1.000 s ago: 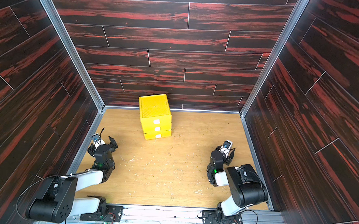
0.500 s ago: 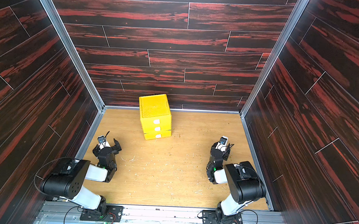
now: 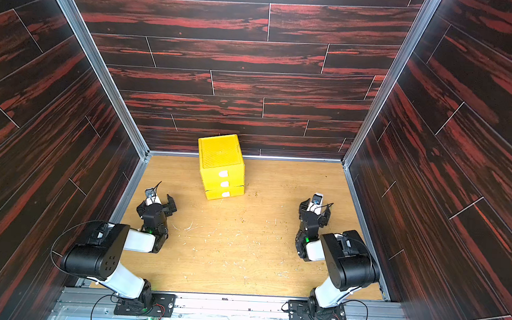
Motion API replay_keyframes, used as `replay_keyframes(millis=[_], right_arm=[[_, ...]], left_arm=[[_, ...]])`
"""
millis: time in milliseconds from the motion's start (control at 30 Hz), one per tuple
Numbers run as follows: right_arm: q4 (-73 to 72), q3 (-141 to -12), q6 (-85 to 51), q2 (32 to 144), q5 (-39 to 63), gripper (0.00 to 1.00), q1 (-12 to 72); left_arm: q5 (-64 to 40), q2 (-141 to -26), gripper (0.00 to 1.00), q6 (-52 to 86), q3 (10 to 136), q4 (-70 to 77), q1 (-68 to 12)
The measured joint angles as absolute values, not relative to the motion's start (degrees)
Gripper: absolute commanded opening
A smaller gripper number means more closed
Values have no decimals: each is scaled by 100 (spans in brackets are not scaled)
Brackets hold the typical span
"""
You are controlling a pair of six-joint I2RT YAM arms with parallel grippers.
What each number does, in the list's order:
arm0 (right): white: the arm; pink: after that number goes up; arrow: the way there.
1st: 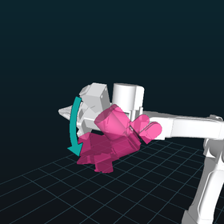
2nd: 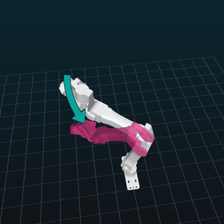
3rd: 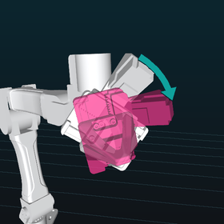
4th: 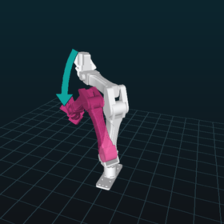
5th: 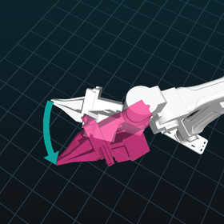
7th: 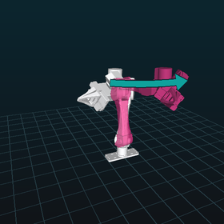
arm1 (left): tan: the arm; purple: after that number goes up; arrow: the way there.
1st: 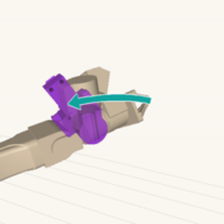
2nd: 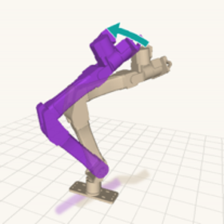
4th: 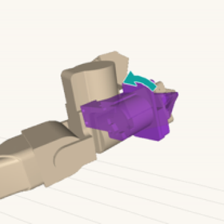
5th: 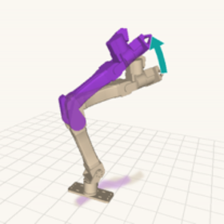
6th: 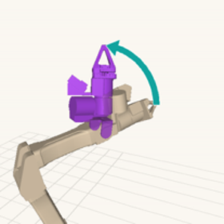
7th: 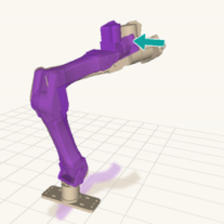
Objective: Sort the rolls of trash bags by color and place them into the drawer
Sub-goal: Reset both arms
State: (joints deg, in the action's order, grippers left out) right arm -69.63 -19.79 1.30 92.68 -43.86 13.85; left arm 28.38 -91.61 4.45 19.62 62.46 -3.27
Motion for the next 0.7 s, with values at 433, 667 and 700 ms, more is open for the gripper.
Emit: replay_keyframes(millis=[433, 667, 700], right_arm=[[-7609, -1525, 226, 9349, -3712, 98, 1238], [-7824, -1503, 246, 9349, -3500, 98, 1214], [-7846, -1503, 246, 9349, -3489, 98, 1214]], left_arm=[[2832, -9164, 100, 427, 1962, 6259, -327], [2827, -9164, 100, 429, 1962, 6259, -327], [2827, -9164, 100, 427, 1962, 6257, -327]])
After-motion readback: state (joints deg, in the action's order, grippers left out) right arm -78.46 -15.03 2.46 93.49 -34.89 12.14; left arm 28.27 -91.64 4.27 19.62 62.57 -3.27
